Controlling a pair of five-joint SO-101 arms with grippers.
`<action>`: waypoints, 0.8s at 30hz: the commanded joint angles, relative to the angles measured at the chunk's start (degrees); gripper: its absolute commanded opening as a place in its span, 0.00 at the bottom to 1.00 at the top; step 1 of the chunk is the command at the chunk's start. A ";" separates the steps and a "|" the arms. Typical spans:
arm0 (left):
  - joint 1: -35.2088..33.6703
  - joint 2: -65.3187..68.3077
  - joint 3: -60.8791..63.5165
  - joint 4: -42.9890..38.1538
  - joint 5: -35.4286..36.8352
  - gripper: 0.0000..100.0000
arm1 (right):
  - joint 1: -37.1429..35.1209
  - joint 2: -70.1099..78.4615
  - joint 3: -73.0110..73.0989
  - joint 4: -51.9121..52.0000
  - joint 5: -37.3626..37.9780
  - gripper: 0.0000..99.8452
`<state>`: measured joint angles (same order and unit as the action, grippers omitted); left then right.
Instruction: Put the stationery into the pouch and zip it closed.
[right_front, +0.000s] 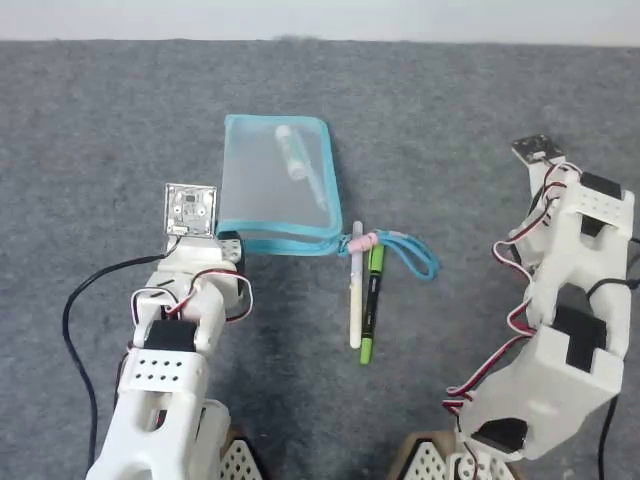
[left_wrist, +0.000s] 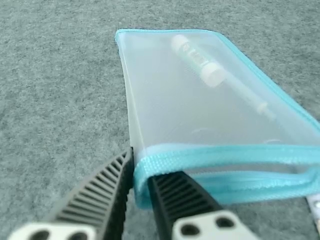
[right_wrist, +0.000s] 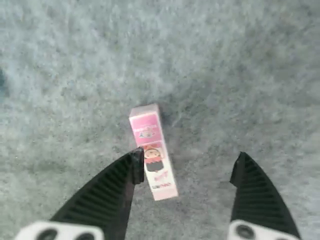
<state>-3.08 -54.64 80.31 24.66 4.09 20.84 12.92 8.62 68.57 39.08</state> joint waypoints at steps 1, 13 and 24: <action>-0.18 -1.14 -1.45 -1.58 0.00 0.01 | -1.54 -8.22 -4.92 6.55 -4.40 0.27; -0.35 -1.14 -1.80 -1.85 0.00 0.01 | -37.32 -24.13 18.90 0.75 -37.45 0.23; -0.26 -1.14 -2.33 -1.93 -0.18 0.01 | -52.70 -24.40 24.18 -3.65 -48.00 0.24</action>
<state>-3.08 -54.64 80.31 24.66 4.09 -30.42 -7.82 32.44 67.34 -7.87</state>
